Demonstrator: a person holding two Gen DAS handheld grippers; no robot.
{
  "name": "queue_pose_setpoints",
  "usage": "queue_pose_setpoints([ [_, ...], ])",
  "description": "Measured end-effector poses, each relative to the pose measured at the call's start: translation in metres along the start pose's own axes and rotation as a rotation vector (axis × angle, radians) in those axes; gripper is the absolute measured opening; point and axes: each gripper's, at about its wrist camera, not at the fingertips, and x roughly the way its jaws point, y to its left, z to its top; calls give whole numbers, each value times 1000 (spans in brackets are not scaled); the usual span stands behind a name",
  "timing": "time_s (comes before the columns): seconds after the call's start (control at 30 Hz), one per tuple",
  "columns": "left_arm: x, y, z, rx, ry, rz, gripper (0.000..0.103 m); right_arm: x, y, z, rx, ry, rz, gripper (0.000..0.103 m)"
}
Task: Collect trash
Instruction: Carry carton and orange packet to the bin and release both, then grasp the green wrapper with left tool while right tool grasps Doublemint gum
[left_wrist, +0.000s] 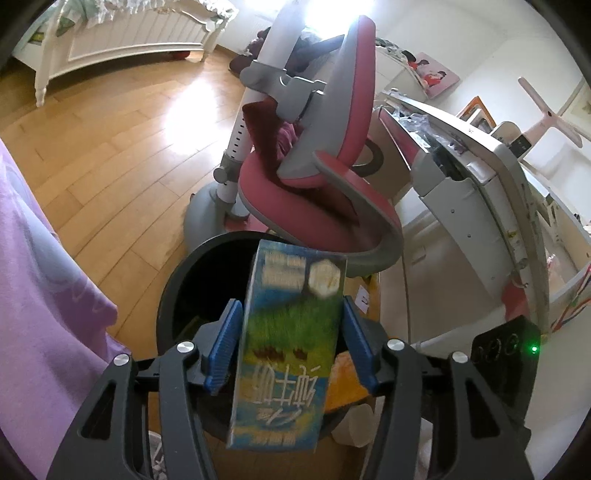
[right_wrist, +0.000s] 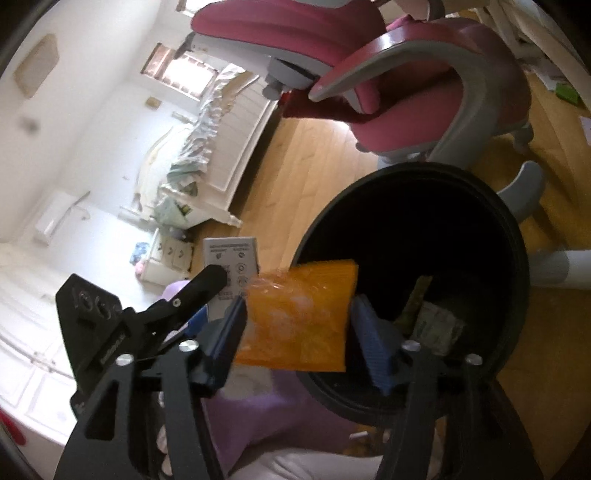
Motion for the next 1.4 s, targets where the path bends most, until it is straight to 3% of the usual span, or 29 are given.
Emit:
queue_pose_setpoints([
  [0.03, -1, 0, 0, 2, -4, -1, 68, 0, 1, 0, -2, 1, 0, 61],
  [0.17, -18, -11, 0, 33, -29, 7, 76, 0, 5, -2, -9, -1, 5, 61],
  [0.53, -100, -14, -18, 72, -132, 13, 77, 9, 54, -13, -115, 40, 37, 61],
  [0.73, -182, 31, -32, 30, -258, 108, 77, 25, 110, -37, -226, 99, 63, 61],
  [0.93, -276, 100, -55, 30, -355, 298, 77, 59, 179, -80, -372, 208, 96, 61],
  [1.03, -319, 147, -64, 70, -336, 442, 77, 77, 226, -104, -491, 272, 123, 61],
  [1.17, -339, 199, -66, 123, -255, 514, 77, 107, 295, -131, -723, 329, 137, 61],
  [1.4, -330, 251, -50, 192, -169, 494, 77, 206, 369, -147, -1015, 415, 13, 60],
])
